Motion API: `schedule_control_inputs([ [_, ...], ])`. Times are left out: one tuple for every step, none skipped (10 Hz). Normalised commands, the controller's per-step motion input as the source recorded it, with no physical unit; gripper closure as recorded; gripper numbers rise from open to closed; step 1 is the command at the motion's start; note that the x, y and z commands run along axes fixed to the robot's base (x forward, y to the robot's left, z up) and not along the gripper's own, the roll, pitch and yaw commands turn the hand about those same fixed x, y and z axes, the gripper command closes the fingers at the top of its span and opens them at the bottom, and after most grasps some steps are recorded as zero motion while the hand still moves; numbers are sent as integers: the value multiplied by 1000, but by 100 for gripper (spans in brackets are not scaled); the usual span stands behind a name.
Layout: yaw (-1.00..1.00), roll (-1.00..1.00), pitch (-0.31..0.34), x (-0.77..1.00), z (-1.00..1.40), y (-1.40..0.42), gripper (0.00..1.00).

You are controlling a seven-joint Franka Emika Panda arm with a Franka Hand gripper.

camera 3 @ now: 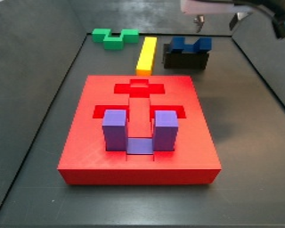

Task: Pick up the blue object. Move up. Place the blue object on the fixture. Regrasp the blue object. Move to above the board. Insert the blue object.
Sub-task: Regrasp the blue object.

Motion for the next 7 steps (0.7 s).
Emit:
schedule_control_inputs([
  [183,1000,0,0,-226,-143,0],
  [203,983,0,6,-189,-151,0],
  [160,497,0,137,0,-189,0],
  [57,257,0,0,0,-171,0],
  [0,0,0,0,-43,0,0],
  [0,0,0,0,-223,0,0],
  [0,0,0,9,-234,0,0],
])
